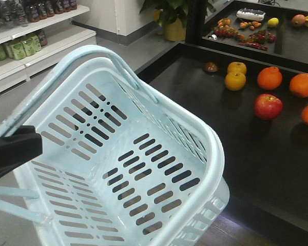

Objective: Pick three apples into basket with both arms
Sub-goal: 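Approach the apple table holding the basket in the left gripper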

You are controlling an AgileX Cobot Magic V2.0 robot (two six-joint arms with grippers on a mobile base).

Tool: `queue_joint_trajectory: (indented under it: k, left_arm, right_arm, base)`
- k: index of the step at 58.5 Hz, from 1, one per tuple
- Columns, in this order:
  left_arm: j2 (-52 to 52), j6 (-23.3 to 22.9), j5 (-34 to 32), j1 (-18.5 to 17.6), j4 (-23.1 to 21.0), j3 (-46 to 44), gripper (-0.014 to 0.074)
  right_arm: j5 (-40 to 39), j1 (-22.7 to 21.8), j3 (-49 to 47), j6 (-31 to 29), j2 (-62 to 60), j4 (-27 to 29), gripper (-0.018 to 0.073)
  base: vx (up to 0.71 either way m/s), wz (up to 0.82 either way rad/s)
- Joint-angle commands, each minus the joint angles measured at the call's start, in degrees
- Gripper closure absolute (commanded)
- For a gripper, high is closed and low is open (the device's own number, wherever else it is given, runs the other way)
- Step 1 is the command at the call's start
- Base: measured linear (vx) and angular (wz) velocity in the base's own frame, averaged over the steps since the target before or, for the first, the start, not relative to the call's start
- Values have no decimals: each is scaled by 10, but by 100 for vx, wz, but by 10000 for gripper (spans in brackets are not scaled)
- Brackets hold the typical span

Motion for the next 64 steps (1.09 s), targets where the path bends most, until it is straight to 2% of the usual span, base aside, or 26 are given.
queue_joint_trajectory:
  k: [1, 64]
  left_arm:
    - [0, -3, -45, -2, -32, -17, 602]
    - [0, -3, -45, -2, -32, -17, 602]
  right_arm:
    - [-42, -4, 6, -3, -7, -1, 564]
    - [-42, -4, 6, -3, -7, -1, 564]
  base:
    - [7, -27]
    - [7, -26]
